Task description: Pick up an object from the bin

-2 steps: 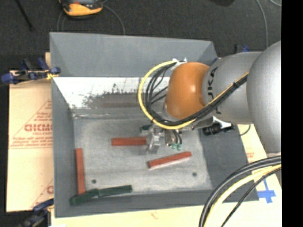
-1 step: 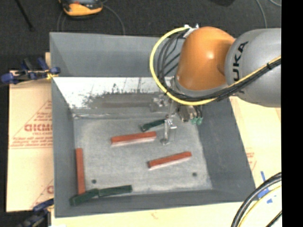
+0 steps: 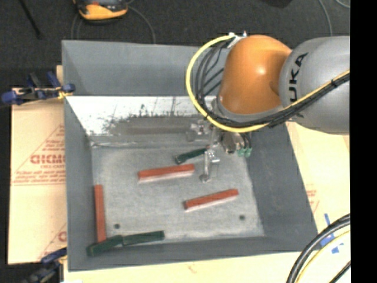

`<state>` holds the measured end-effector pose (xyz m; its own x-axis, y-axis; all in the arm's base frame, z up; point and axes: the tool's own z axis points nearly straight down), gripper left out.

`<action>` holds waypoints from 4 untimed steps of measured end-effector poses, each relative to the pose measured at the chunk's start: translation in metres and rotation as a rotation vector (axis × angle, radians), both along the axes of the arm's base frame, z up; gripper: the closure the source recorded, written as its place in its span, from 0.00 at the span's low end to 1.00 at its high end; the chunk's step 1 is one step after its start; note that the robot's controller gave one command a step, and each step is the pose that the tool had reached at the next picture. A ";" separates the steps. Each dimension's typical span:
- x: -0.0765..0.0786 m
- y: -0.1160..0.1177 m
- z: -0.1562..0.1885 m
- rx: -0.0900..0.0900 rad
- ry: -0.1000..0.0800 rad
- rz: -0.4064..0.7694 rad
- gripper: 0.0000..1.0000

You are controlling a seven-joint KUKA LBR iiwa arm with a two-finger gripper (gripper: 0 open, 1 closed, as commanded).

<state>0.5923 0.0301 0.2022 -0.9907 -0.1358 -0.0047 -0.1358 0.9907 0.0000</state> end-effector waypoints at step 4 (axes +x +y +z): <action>0.010 0.014 -0.131 0.000 0.002 0.304 1.00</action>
Offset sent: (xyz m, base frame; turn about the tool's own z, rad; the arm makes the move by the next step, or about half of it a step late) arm 0.0083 0.0059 -0.1322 -0.0929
